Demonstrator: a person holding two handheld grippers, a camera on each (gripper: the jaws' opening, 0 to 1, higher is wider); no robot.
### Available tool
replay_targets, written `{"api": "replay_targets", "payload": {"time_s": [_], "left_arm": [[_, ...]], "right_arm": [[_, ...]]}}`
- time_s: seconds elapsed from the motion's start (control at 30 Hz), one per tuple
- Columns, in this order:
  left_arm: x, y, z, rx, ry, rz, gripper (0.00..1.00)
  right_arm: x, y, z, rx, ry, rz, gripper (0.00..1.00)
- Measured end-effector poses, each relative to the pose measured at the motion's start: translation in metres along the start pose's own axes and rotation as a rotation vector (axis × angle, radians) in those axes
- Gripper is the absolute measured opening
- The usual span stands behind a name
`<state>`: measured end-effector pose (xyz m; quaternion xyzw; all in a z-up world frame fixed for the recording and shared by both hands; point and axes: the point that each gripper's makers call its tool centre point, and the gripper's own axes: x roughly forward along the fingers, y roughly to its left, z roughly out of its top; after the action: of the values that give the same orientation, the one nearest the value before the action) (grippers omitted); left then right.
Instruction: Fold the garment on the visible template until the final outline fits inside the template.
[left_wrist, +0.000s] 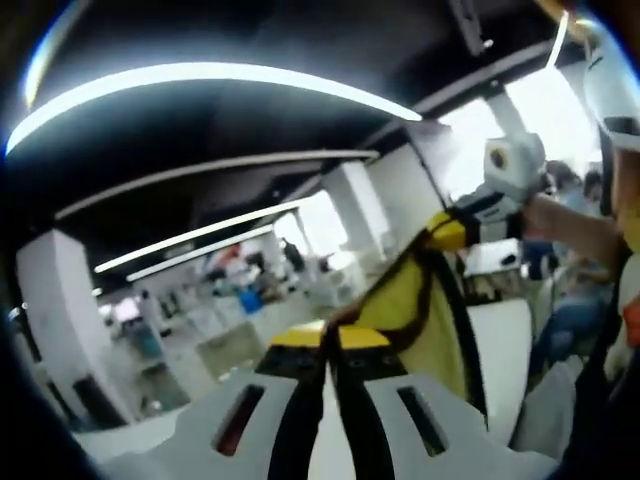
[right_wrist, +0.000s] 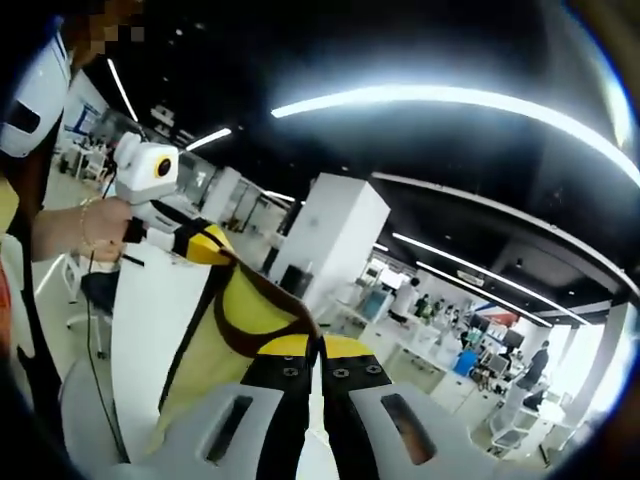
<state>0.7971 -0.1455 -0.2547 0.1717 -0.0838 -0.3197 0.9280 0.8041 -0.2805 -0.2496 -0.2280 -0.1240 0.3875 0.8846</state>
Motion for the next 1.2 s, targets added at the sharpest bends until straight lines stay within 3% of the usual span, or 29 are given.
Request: {"api": "replay_targets", "payload": {"time_s": [0.2,0.33,0.47,0.57,0.73,0.8,0.9,1.07,1.2], "left_arm": [[-0.008,-0.003,0.01,-0.008,-0.011,-0.018,0.0],[-0.011,-0.006,0.007,-0.022,0.008,-0.028,0.0],[-0.014,-0.013,-0.005,-0.041,0.055,-0.049,0.0],[-0.012,-0.018,-0.023,-0.068,0.102,-0.071,0.0],[0.001,-0.022,-0.074,-0.176,0.21,-0.098,0.0],[0.009,-0.024,-0.099,-0.236,0.242,-0.114,0.0],[0.025,-0.025,-0.152,-0.36,0.312,-0.12,0.0],[0.052,-0.029,-0.226,-0.462,0.403,-0.127,0.0],[0.073,-0.019,-0.268,-0.473,0.458,-0.114,0.0]], "right_arm": [[-0.007,0.002,0.014,-0.009,-0.022,0.008,0.03],[-0.01,0.007,0.017,0.006,-0.029,0.029,0.03],[-0.011,0.014,0.004,0.033,0.009,0.059,0.03],[-0.006,0.018,-0.017,0.077,0.06,0.083,0.03],[0.01,0.031,-0.072,0.178,0.179,0.137,0.03],[0.018,0.038,-0.099,0.214,0.227,0.156,0.03],[0.031,0.045,-0.138,0.292,0.263,0.17,0.03],[0.055,0.055,-0.211,0.375,0.379,0.179,0.03],[0.075,0.055,-0.246,0.439,0.389,0.179,0.03]]}}
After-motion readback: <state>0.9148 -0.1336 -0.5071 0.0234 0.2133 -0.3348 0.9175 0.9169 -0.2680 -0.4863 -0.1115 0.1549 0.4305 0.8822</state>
